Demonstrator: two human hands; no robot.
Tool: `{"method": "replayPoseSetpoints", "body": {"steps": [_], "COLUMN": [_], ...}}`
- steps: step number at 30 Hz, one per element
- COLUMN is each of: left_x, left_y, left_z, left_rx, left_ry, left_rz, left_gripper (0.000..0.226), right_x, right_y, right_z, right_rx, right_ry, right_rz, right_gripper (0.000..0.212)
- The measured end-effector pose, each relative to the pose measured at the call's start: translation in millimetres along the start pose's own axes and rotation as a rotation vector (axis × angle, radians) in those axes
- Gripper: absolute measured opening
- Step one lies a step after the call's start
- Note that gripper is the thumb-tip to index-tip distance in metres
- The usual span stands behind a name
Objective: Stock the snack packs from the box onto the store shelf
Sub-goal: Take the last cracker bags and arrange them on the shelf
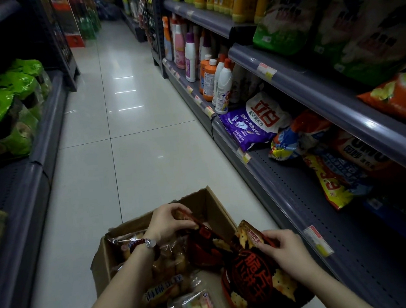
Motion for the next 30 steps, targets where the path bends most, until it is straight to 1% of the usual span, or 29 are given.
{"method": "replayPoseSetpoints", "body": {"steps": [2,7,10,13,17,22,26,30], "left_x": [3,13,26,49,90,154,209,256], "left_y": [0,6,25,57,115,204,271,339], "left_z": [-1,-27,-56,-88,-135,-194,-252,-311], "left_rx": [0.065,0.304,0.398,0.459,0.570,0.612,0.628,0.665], "left_ry": [0.038,0.116,0.143,0.171,0.207,0.256,0.255,0.239], "left_rz": [0.026,0.082,0.087,0.083,-0.009,-0.156,-0.270,-0.365], "left_gripper": [0.024,0.026,0.015,0.014,0.012,0.019,0.019,0.010], "right_x": [-4,-21,-31,-38,-39,-40,-42,-44], "right_y": [3,19,40,70,120,177,215,242], "right_z": [2,25,54,97,169,278,375,475], "right_rx": [0.019,0.079,0.110,0.138,0.162,0.195,0.191,0.257], "right_ry": [0.009,0.033,0.046,0.041,0.065,0.123,0.203,0.343], "right_rz": [0.014,0.076,0.104,0.115,0.137,0.178,0.211,0.248], "right_gripper": [0.009,0.010,0.010,0.010,0.008,0.009,0.015,0.023]}}
Point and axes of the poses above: each hand's wrist, its own x-axis away from the middle knuckle, its own y-axis out of the back of the hand, z = x × y, the point moved 2 cm from there along -x, towards the middle knuckle, and after that the axes turned 13 degrees about y, right-handed, at the moved point
